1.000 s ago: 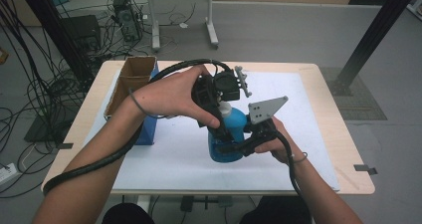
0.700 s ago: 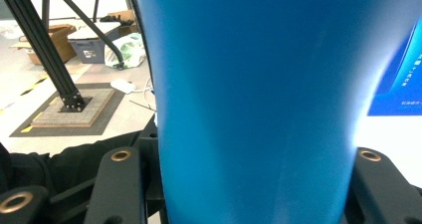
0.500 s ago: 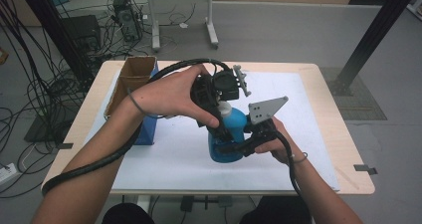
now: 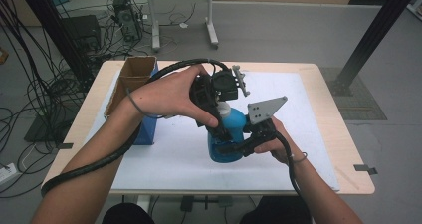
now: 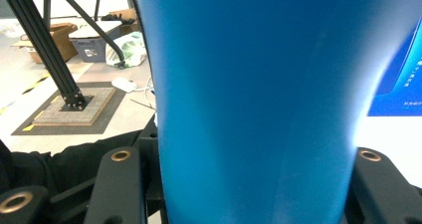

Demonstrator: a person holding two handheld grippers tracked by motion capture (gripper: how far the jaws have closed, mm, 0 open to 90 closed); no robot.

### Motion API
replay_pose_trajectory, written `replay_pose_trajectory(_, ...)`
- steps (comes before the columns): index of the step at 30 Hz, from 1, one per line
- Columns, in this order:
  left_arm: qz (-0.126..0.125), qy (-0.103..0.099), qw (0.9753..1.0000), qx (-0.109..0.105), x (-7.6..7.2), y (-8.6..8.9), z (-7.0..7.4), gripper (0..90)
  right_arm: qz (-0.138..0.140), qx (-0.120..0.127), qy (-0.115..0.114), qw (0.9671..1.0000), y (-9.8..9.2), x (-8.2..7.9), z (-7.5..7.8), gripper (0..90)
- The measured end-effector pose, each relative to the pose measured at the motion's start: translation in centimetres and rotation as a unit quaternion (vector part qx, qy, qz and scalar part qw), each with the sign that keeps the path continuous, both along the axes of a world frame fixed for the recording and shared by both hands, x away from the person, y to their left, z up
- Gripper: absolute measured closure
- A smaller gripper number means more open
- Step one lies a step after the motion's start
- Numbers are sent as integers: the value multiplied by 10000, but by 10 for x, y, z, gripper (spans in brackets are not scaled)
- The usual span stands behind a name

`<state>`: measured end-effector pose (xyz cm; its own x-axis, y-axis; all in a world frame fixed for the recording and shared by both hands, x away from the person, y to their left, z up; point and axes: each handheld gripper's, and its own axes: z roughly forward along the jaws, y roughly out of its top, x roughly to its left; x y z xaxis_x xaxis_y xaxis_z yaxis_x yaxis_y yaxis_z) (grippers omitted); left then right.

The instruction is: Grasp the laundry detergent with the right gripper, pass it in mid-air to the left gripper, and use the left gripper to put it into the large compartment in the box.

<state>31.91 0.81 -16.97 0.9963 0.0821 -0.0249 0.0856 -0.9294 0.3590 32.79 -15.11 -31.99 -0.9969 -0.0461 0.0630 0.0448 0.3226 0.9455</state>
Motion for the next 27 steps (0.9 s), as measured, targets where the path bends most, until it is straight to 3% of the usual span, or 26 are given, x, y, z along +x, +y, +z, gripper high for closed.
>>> replay_pose_trajectory(27, -14, -37, 9999, 96, -2, -4, 2, 108, -9, 38, -34, 10000, 0, 0, 1, 442)
